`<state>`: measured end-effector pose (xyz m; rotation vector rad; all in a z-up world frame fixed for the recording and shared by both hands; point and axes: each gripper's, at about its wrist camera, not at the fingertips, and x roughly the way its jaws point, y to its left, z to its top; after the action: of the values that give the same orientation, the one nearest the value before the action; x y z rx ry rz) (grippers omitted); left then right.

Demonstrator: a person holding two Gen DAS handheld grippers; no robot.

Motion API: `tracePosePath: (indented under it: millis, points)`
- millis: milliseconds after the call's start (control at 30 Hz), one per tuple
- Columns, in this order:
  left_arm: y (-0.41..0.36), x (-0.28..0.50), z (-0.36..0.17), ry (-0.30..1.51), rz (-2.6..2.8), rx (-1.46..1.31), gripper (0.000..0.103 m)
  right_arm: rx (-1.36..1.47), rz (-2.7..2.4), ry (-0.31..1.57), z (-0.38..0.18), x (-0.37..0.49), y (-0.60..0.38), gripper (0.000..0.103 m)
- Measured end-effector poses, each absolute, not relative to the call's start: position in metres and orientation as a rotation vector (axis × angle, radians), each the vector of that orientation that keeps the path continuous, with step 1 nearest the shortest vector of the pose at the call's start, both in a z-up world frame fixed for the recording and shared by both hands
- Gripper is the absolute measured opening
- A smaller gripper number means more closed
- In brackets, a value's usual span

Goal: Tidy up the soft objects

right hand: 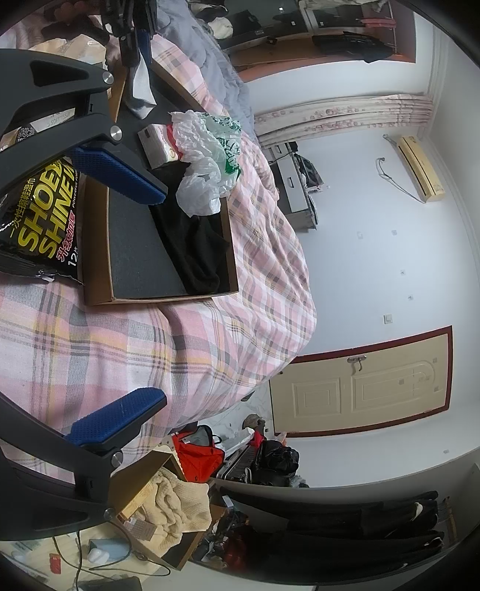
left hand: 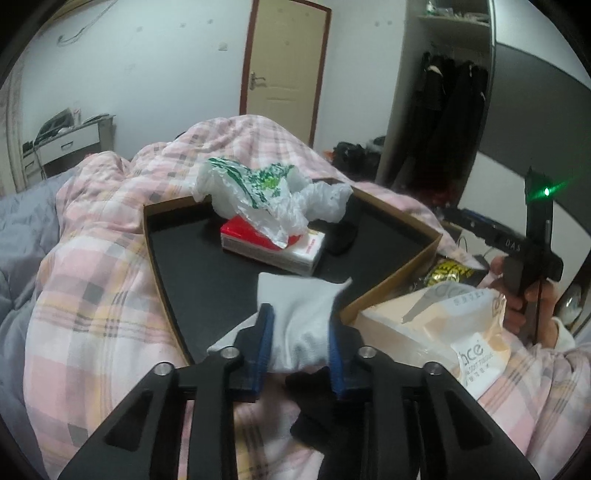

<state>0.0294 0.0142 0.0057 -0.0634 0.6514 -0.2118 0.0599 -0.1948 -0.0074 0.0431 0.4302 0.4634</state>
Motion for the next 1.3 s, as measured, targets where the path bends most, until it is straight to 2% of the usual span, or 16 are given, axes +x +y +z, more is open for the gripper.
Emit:
tracePosePath:
  millis: [67, 200, 333, 500, 633, 1000, 1300]
  points:
    - [0.017, 0.025, 0.008, 0.621, -0.206, -0.087, 0.016, 0.043, 0.463, 0.43, -0.007, 0.06, -0.195, 0.099]
    - [0.022, 0.012, 0.018, 0.548, -0.222, -0.134, 0.015, 0.044, 0.464, 0.43, -0.007, 0.06, -0.195, 0.099]
    - [0.032, -0.015, 0.034, 0.392, -0.322, -0.211, 0.014, 0.046, 0.464, 0.431, -0.007, 0.06, -0.195, 0.099]
    - [0.034, -0.038, 0.05, 0.308, -0.421, -0.192, 0.014, 0.043, 0.463, 0.432, -0.007, 0.06, -0.195, 0.099]
    - [0.018, -0.053, 0.055, 0.275, -0.435, -0.051, 0.014, 0.044, 0.463, 0.434, -0.006, 0.06, -0.195, 0.099]
    - [0.037, -0.031, 0.04, 0.344, -0.297, -0.165, 0.015, 0.046, 0.463, 0.435, -0.006, 0.06, -0.195, 0.099]
    - [0.023, -0.005, 0.012, 0.488, -0.229, -0.1, 0.016, 0.047, 0.463, 0.436, -0.006, 0.06, -0.196, 0.099]
